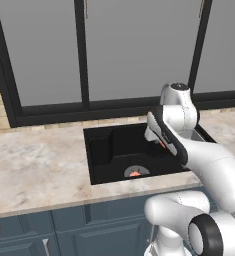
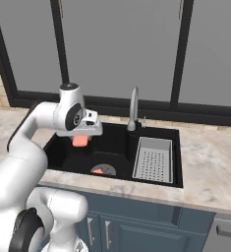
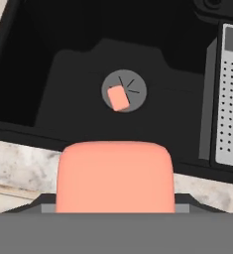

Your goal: Pick up the bar soap and bar soap from the sink, and place them back in the cabinet, and close the cabinet door.

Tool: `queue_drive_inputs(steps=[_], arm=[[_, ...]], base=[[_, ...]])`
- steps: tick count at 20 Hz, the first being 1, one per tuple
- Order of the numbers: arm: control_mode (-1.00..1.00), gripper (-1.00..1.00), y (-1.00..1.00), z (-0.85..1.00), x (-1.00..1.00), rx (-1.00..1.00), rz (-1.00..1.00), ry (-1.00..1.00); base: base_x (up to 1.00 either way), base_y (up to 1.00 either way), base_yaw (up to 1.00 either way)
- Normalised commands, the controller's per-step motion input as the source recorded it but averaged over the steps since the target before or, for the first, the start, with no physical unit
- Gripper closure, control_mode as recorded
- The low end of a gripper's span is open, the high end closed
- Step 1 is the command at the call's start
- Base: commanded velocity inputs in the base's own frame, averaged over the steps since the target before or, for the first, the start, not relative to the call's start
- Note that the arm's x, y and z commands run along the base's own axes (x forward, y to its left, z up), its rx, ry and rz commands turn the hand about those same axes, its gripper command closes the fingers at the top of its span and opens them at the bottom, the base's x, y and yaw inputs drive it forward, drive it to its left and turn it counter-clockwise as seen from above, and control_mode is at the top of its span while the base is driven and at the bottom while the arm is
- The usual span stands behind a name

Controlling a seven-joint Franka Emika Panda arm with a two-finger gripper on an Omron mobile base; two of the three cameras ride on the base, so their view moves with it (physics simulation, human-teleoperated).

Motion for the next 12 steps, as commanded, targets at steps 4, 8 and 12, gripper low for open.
queue_drive_inputs(steps=[4,8,12], arm=[[-1.00,1.00,0.00,0.32,-0.33,0.00,0.00,0.00],[-1.00,1.00,0.01,0.24,-0.33,0.00,0.00,0.00],[-1.00,1.00,0.06,0.20,-0.32,0.00,-0.03,0.00]], base=[[0.00,0.00,0.00],[0.00,0.00,0.00],[0.00,0.00,0.00]])
